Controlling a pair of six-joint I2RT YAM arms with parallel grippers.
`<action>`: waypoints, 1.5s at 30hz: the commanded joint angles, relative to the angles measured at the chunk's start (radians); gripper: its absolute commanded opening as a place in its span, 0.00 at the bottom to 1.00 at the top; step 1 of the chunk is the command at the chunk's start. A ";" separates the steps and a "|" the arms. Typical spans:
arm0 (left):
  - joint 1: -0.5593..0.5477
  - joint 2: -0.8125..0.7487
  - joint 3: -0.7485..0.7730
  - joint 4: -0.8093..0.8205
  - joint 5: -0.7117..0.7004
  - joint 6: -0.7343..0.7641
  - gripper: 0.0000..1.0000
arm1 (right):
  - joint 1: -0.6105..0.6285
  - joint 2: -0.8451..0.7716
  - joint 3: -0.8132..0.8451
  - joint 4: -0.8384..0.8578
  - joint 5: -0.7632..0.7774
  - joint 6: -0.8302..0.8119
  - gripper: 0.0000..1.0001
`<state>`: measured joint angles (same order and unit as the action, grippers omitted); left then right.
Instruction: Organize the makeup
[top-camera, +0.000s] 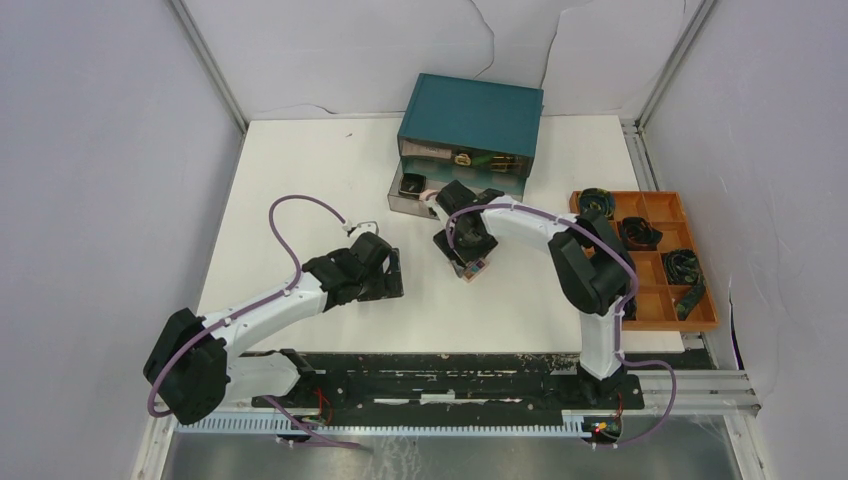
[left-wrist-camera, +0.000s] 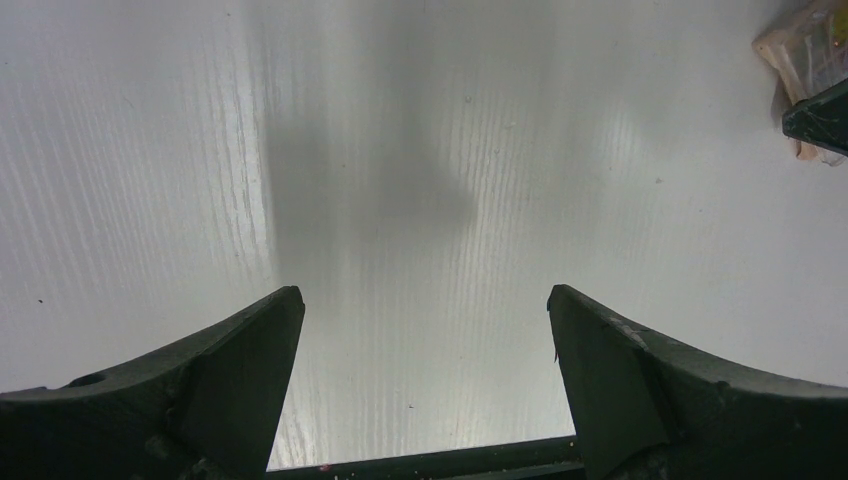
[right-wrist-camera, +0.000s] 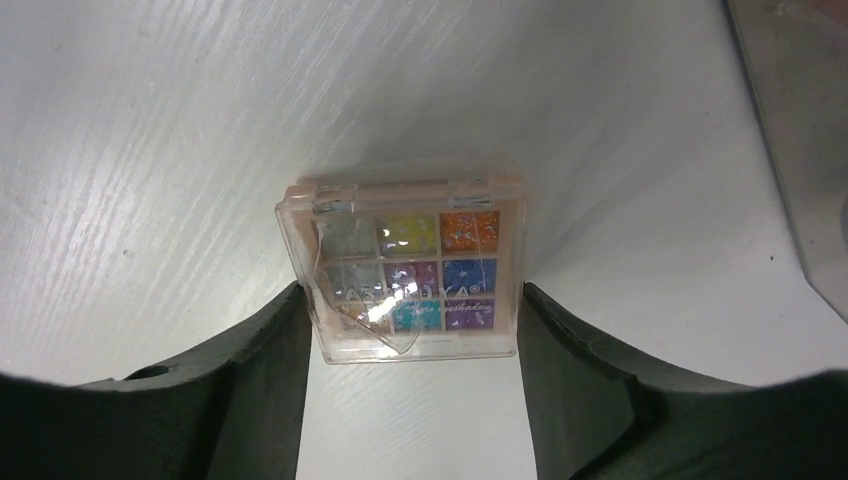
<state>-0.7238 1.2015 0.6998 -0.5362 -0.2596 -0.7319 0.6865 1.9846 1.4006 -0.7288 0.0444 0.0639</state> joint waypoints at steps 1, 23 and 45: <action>0.005 -0.008 -0.002 0.040 -0.004 -0.019 0.99 | 0.016 -0.119 0.077 -0.070 0.006 0.032 0.41; 0.024 0.019 0.010 0.055 0.008 0.033 0.99 | 0.010 0.075 0.772 -0.305 0.333 0.010 0.41; 0.071 0.048 0.003 0.056 0.022 0.063 0.99 | -0.100 0.309 0.793 -0.298 0.266 0.032 0.45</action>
<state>-0.6632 1.2469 0.6964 -0.5060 -0.2333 -0.7124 0.5808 2.2280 2.1475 -1.0183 0.3321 0.1062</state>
